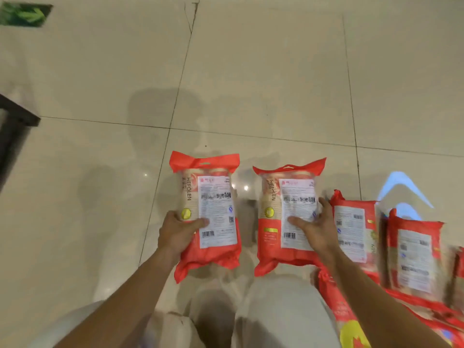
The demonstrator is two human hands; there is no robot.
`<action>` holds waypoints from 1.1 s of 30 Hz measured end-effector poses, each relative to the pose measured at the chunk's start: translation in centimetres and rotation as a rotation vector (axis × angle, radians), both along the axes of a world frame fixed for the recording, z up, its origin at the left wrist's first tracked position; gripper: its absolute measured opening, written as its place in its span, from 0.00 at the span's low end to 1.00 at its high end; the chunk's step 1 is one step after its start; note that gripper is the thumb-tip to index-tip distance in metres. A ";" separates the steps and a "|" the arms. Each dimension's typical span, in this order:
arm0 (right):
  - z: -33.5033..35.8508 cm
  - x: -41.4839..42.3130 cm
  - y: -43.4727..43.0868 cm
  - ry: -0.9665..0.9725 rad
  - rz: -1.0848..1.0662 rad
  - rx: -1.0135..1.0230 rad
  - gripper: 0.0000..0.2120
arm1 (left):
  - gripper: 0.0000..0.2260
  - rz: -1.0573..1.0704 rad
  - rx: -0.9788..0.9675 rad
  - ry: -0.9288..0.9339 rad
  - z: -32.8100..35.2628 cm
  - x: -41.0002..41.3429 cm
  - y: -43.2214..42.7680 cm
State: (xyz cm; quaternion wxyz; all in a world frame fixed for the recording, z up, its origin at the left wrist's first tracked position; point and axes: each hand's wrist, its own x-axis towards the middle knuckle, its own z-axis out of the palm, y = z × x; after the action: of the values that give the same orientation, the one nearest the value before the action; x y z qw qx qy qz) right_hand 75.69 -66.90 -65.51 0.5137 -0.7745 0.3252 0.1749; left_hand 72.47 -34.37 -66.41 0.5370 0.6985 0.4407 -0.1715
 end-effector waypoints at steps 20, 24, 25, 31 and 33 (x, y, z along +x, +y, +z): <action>68.9 -13.1 17.7 -0.365 0.513 0.377 0.44 | 0.30 0.545 0.221 -0.407 73.1 -31.5 9.1; 72.9 -22.0 24.6 -0.353 0.792 0.504 0.42 | 0.31 0.789 0.229 -0.466 76.7 -44.7 9.2; 73.4 -24.5 26.2 -0.355 0.860 0.522 0.42 | 0.31 0.852 0.241 -0.475 77.2 -48.2 9.1; 74.6 -43.3 34.9 -0.304 1.146 0.620 0.46 | 0.35 1.222 0.325 -0.464 77.2 -71.5 7.8; 74.5 -50.9 37.1 -0.294 1.241 0.650 0.46 | 0.36 1.306 0.362 -0.461 76.8 -79.6 7.1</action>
State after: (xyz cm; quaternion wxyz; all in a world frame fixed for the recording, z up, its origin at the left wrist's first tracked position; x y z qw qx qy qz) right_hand 24.80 -29.77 8.99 0.5628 -0.6400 -0.3164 0.4166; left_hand -7.11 -27.26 10.40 0.4850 0.3885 0.6658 0.4129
